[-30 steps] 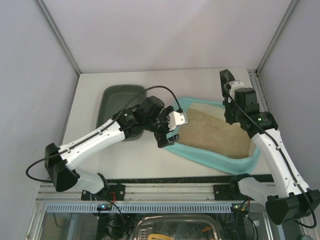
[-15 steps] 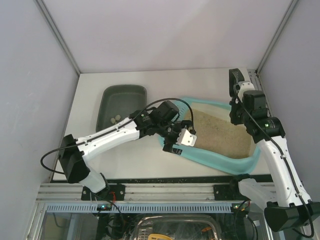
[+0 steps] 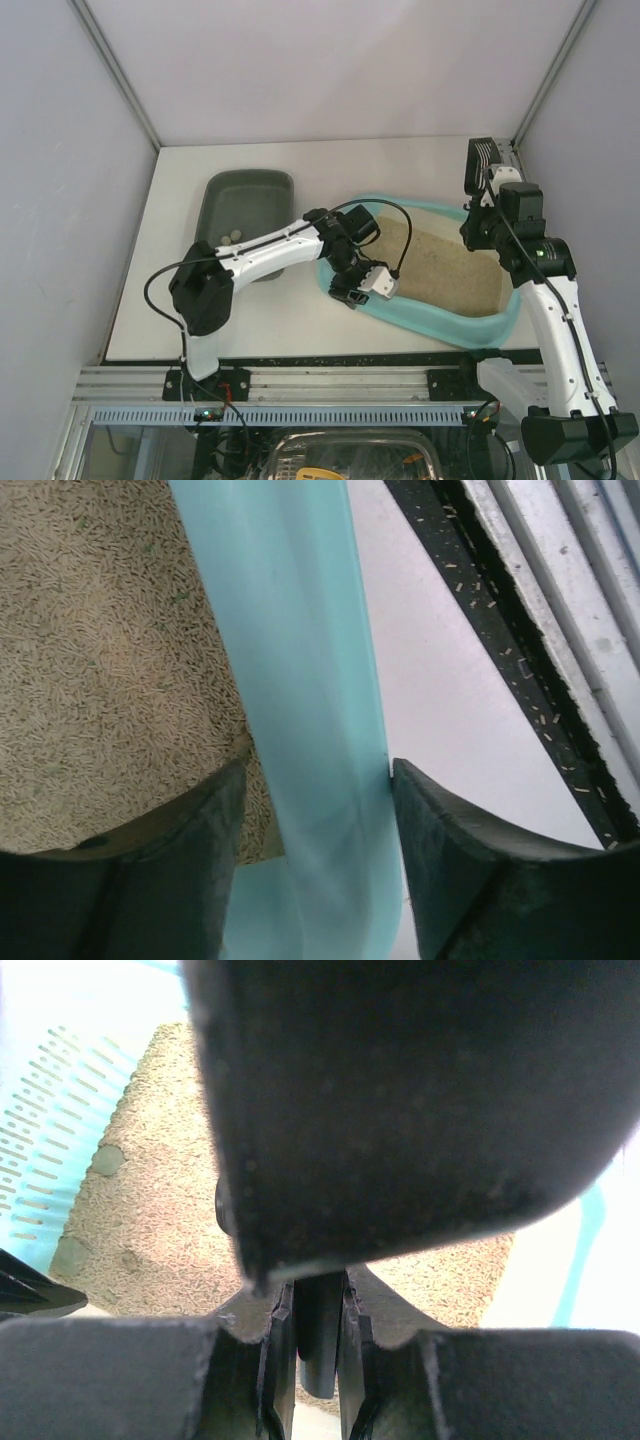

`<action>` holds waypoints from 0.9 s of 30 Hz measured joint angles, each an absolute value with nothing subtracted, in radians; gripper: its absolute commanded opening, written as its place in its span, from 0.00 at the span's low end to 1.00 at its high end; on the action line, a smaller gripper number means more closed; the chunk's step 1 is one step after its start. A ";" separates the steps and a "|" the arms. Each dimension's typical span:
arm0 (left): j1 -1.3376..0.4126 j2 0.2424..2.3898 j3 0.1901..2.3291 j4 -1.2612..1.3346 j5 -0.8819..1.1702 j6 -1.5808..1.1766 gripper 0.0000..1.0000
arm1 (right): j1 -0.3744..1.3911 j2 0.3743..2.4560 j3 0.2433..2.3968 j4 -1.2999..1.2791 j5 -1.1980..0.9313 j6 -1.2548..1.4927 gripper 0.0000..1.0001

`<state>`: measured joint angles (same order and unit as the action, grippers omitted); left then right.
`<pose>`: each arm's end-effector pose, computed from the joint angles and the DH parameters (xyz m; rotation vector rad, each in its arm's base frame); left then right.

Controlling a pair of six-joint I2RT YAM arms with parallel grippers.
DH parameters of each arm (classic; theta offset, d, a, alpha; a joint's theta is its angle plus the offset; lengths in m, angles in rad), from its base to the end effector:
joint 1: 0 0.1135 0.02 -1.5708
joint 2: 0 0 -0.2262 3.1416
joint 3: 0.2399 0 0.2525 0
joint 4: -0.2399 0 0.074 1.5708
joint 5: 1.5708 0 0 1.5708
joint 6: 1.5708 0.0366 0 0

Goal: Clean the litter box

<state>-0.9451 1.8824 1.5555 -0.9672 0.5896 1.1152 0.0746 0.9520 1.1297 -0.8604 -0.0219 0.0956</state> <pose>0.1999 -0.3114 0.2064 2.3858 1.2984 -0.7890 0.2048 0.0161 0.3304 0.0120 2.2558 0.1158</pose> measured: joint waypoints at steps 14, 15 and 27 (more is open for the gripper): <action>-0.789 1.977 1.743 -1.148 0.532 1.272 0.46 | 0.108 0.958 1.046 -0.872 -0.246 0.108 0.00; -0.776 1.981 1.750 -1.150 0.524 1.285 0.45 | 0.114 0.960 1.038 -0.881 -0.260 0.104 0.00; -0.678 2.064 1.876 -1.179 0.492 1.409 0.39 | 0.204 1.111 1.026 -0.916 -0.389 0.040 0.00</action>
